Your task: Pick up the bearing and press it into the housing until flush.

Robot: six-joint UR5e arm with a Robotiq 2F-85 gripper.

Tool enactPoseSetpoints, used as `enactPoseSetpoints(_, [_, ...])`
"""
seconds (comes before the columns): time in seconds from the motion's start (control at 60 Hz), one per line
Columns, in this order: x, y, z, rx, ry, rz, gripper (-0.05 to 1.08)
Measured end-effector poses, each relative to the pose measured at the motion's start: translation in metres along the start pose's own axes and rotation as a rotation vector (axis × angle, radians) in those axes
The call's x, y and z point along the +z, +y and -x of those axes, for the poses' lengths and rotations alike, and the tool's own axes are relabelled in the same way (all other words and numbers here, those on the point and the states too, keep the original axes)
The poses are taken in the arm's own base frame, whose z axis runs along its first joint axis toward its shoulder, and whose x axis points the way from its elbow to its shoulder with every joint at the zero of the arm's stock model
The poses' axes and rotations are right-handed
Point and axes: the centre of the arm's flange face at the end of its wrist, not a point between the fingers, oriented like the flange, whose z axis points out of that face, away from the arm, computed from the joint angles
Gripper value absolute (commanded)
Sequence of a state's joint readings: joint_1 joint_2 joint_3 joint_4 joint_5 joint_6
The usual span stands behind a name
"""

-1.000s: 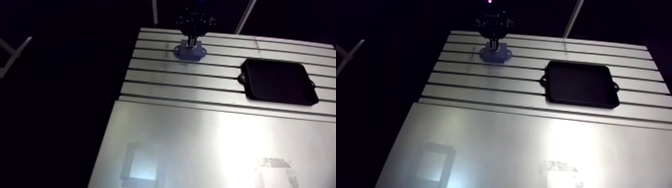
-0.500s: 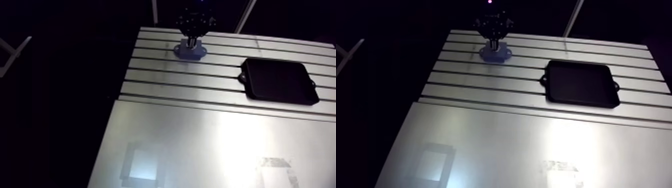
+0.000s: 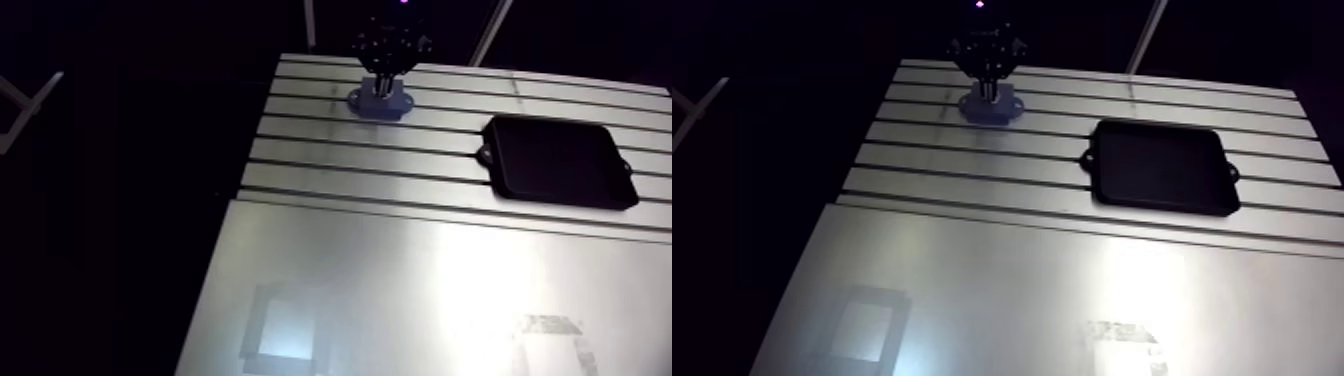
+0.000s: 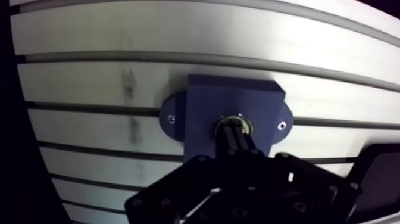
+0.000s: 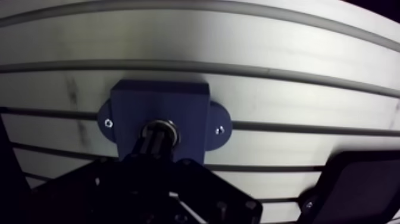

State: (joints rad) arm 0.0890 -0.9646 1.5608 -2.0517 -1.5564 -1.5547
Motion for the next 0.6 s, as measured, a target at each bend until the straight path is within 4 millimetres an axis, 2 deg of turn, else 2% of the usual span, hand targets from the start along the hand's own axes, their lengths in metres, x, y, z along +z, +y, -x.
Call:
enactPoseSetpoints(0.45, [-0.001,0.001,0.0,0.002,0.0,0.0,1.08])
enactPoseSetpoints(0.6, [-0.017,0.001,0.0,0.001,0.024,-0.002,1.08])
